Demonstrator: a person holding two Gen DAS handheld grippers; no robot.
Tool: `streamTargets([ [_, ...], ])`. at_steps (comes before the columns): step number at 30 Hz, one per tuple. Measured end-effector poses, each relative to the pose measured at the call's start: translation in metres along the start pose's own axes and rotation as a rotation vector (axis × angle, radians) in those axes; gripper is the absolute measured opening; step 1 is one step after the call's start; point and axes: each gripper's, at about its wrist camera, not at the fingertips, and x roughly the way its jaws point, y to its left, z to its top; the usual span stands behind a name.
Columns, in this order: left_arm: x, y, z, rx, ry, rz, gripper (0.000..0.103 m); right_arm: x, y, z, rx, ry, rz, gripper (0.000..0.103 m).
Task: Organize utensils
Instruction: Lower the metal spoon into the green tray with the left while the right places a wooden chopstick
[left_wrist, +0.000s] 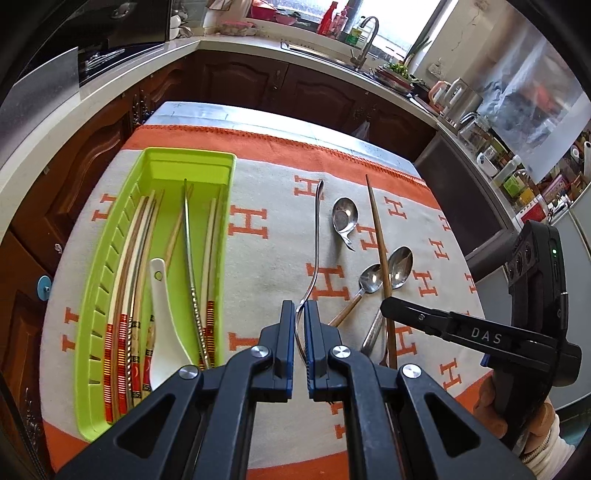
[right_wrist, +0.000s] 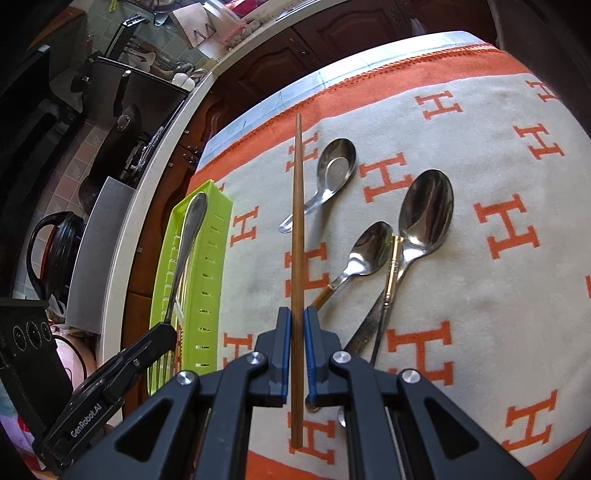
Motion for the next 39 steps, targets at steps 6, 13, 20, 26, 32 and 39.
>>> streamTargets([
  [6,-0.024,0.034,0.001,-0.066,-0.058,0.064,0.003,0.005,0.042,0.005,-0.096,0.032,0.017,0.007],
  [13,-0.031,0.075,-0.005,-0.116,-0.073,0.192,0.003,0.035,0.088,0.011,-0.155,0.121,0.055,0.007],
  [20,-0.013,0.100,-0.014,-0.132,-0.029,0.239,0.004,0.066,0.116,0.009,-0.169,0.186,0.064,0.007],
  [26,-0.022,0.109,-0.016,-0.149,-0.068,0.256,0.013,0.085,0.123,0.006,-0.155,0.221,0.038,0.007],
  [32,-0.039,0.115,-0.012,-0.158,-0.116,0.273,0.025,0.095,0.129,0.003,-0.157,0.245,0.010,0.008],
  [39,-0.044,0.122,-0.009,-0.171,-0.129,0.304,0.043,0.095,0.134,-0.003,-0.184,0.245,-0.010,0.008],
])
